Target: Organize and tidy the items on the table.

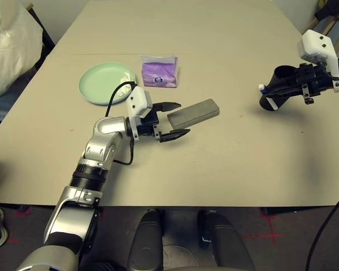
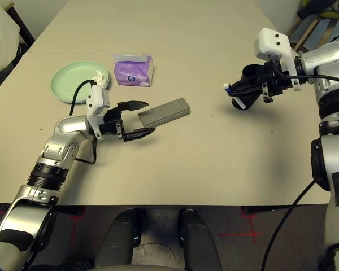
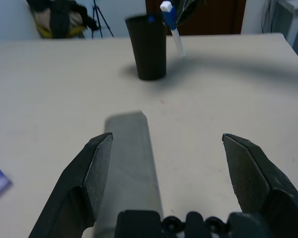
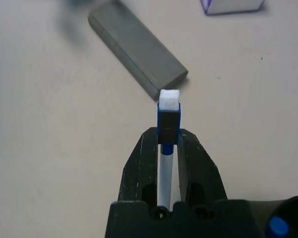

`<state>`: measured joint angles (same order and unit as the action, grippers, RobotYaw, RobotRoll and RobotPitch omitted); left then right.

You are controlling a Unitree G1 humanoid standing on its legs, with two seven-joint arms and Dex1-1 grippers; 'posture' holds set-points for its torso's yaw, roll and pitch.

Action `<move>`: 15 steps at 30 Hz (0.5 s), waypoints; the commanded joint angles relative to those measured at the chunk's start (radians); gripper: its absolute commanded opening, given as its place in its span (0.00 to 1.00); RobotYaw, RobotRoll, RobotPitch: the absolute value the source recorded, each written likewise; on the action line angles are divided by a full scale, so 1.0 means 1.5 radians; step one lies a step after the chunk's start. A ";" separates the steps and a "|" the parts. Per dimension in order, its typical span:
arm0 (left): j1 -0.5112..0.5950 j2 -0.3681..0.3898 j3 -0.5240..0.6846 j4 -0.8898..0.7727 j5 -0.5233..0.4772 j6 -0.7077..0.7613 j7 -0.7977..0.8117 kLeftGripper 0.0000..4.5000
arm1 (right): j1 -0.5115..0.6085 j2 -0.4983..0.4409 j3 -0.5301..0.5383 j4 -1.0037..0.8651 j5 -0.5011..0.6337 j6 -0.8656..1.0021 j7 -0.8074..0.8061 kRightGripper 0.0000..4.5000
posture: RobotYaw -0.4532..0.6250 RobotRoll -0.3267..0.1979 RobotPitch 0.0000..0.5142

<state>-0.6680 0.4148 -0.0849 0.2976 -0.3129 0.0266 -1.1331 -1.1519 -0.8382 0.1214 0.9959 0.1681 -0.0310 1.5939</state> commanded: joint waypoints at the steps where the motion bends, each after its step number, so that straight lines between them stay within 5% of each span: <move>1: -0.014 -0.008 0.007 0.021 -0.006 -0.006 -0.005 1.00 | 0.049 0.014 -0.081 -0.066 0.064 0.078 -0.051 0.09 | 0.55 0.62 0.17; 10: -0.032 -0.018 0.014 0.042 -0.002 -0.016 0.000 1.00 | 0.186 0.123 -0.259 -0.295 0.183 0.175 -0.325 0.09 | 0.54 0.62 0.15; 15: -0.035 -0.020 0.016 0.056 0.005 -0.025 0.002 1.00 | 0.224 0.190 -0.302 -0.395 0.196 0.188 -0.487 0.09 | 0.53 0.62 0.15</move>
<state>-0.7119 0.3909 -0.0582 0.3727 -0.3133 0.0022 -1.1306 -0.8339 -0.5596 -0.3035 0.4466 0.4546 0.2396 0.9261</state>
